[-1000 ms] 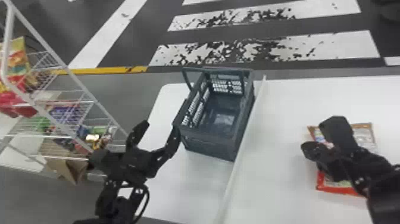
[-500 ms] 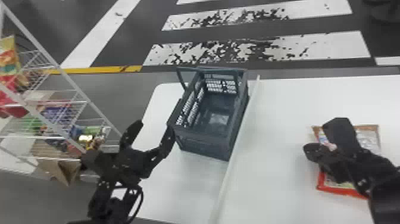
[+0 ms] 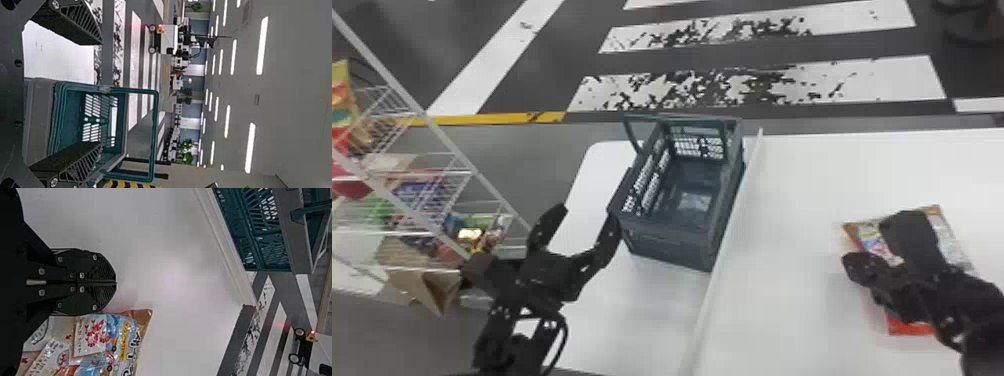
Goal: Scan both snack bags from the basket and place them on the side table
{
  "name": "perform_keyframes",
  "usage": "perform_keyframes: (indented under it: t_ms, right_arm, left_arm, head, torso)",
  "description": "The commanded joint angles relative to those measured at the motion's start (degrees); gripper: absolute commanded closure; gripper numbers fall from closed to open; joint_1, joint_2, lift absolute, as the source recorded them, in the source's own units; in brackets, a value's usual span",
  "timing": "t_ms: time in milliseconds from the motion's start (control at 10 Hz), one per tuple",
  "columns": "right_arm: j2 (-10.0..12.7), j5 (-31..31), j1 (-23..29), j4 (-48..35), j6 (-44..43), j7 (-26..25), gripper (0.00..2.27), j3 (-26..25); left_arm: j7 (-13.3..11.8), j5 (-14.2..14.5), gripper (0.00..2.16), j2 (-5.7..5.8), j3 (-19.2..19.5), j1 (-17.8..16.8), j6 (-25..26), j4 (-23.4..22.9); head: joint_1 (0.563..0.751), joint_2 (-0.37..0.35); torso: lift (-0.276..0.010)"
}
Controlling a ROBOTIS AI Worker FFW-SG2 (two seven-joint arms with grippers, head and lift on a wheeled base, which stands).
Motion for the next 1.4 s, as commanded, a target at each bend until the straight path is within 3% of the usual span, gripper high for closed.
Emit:
perform_keyframes:
  t_ms: [0,800,1000,1100,1200,1300]
  right_arm:
    - [0.0,0.0,-0.1,-0.1,0.0,0.0,2.26,-0.1]
    - [0.0,0.2,-0.7,-0.3,0.1,-0.1,2.26,-0.7]
    - [0.5,-2.6,2.4,-8.8,0.7,-0.7,2.14,-0.2]
    - [0.5,-6.1,3.6,-13.9,1.7,-2.1,1.47,-1.8]
    - [0.5,-7.4,3.8,-18.5,7.2,-3.5,0.04,-5.0]
    - [0.3,-7.4,3.7,-21.0,12.8,-6.4,0.0,-9.5]
  left_arm:
    - [0.0,0.0,0.09,0.0,-0.1,0.0,0.0,0.0]
    - [-0.1,0.4,0.09,0.18,0.0,0.0,0.0,0.0]
    - [-0.1,0.4,0.09,0.18,0.0,0.1,0.0,-0.1]
    - [-0.1,0.4,0.09,0.18,0.0,0.2,0.0,-0.2]
    - [-0.1,0.4,0.09,0.26,0.1,0.3,0.0,-0.2]
    - [-0.1,0.4,0.09,0.44,0.1,0.4,0.0,-0.2]
  head:
    - [0.695,0.273]
    - [0.695,0.261]
    - [0.695,0.265]
    - [0.695,0.276]
    - [0.695,0.279]
    - [0.695,0.26]
  torso:
    - [-0.075]
    - [-0.075]
    - [-0.075]
    - [-0.075]
    - [-0.075]
    - [-0.075]
